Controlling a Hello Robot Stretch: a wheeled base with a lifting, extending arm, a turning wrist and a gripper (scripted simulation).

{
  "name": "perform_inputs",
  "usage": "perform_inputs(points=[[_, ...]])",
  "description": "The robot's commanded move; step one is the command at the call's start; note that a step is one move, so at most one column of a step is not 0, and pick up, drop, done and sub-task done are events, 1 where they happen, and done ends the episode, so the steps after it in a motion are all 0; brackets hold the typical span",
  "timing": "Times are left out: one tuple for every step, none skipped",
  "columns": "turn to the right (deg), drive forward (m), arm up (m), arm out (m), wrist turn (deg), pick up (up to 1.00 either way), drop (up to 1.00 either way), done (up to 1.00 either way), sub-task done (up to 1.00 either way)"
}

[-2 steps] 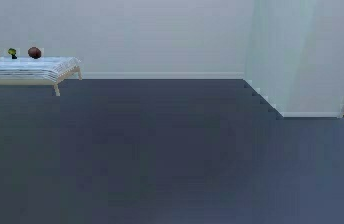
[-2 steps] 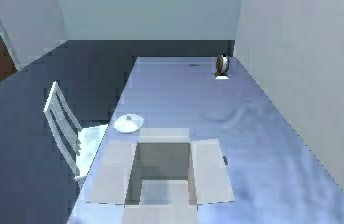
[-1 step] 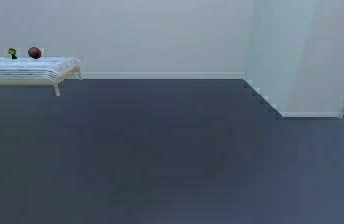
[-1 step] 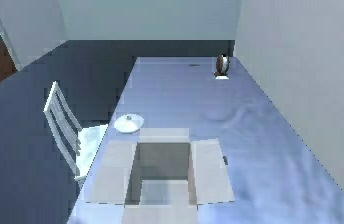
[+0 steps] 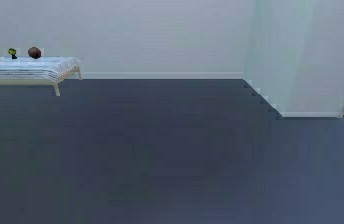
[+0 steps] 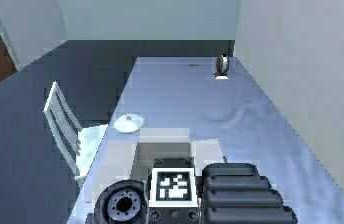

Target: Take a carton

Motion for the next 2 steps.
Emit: perform_inputs(points=[[0.0, 0.0, 0.0, 0.0, 45.0, 0.0, 0.0, 0.0, 0.0], [0.0, 0.0, 0.0, 0.0, 45.0, 0.0, 0.0, 0.0, 0.0]])
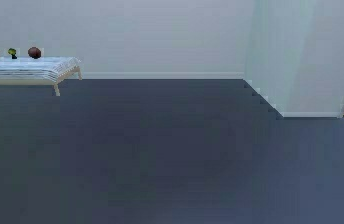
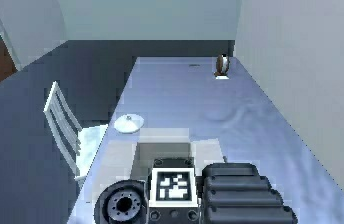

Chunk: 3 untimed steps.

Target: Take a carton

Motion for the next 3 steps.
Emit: perform_inputs(points=[[0.0, 0.0, 0.0, 0.0, 45.0, 0.0, 0.0, 0.0, 0.0], [0.0, 0.0, 0.0, 0.0, 36.0, 0.0, 0.0, 0.0, 0.0], [0.0, 0.0, -0.1, 0.0, 0.0, 0.0, 0.0, 0.0, 0.0]])
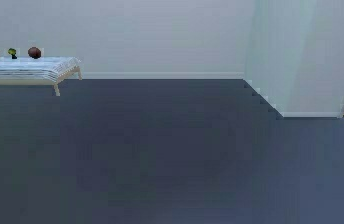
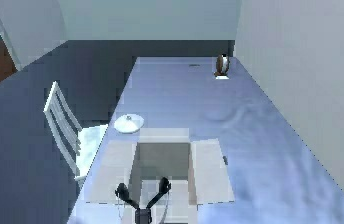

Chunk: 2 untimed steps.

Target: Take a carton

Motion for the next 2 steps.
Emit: perform_inputs(points=[[0.0, 0.0, 0.0, 0.0, 0.0, 1.0, 0.0, 0.0, 0.0], [0.0, 0.0, 0.1, 0.0, 0.0, 0.0, 0.0, 0.0, 0.0]])
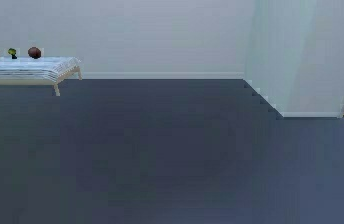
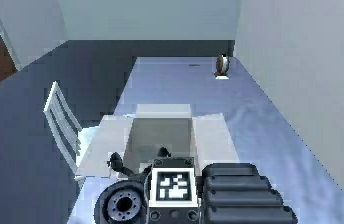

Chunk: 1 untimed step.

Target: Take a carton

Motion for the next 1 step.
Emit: perform_inputs(points=[[0.0, 0.0, 0.0, 0.0, 0.0, 0.0, 0.0, 1.0, 0.0]])
